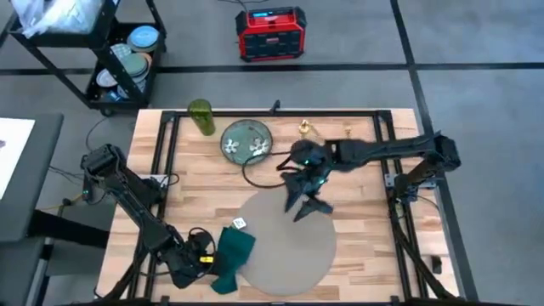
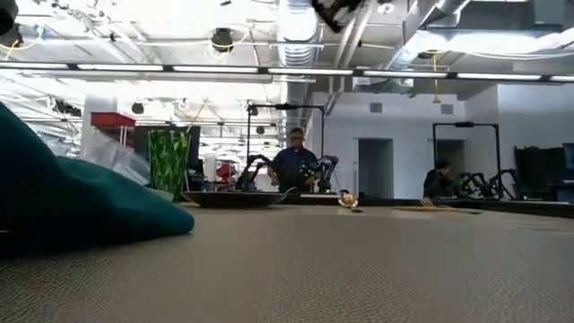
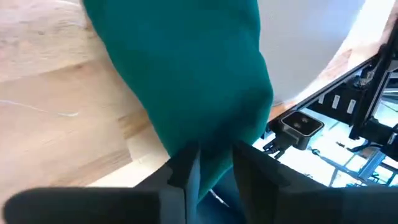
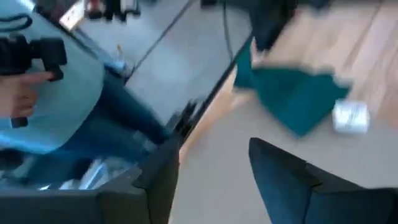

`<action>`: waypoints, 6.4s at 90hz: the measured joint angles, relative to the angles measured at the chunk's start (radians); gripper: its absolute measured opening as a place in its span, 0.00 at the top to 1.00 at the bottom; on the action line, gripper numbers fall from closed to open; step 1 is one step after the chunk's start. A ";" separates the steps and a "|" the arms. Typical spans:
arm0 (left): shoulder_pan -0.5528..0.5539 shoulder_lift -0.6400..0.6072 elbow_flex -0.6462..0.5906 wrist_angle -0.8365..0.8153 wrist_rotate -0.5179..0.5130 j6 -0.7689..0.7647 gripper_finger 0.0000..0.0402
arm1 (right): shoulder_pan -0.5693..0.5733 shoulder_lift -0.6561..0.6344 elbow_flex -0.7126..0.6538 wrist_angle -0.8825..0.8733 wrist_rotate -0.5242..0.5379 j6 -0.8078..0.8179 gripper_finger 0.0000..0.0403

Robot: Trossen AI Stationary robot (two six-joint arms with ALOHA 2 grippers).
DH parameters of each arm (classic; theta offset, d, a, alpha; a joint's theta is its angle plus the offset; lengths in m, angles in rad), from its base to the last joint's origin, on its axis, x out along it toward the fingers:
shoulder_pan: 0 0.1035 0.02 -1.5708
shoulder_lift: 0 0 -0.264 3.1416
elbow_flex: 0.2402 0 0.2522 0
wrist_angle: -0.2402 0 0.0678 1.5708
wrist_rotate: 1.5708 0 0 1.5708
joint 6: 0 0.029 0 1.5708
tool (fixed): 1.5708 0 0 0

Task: Set table place
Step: Put the green napkin on the gray table mat, then move the gray table mat to the center of the table

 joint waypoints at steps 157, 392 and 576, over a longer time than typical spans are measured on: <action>-0.156 0.006 -0.001 -0.077 0.024 -0.051 0.80 | 0.130 0.677 0.272 0.222 0.290 0.208 0.50; -0.143 0.008 -0.001 -0.171 -0.075 -0.051 0.80 | 0.024 0.622 0.552 -0.582 0.521 -0.093 0.66; 0.123 0.008 -0.002 -0.335 -0.292 -0.028 0.94 | -0.246 0.553 0.716 -0.632 0.601 -0.292 1.00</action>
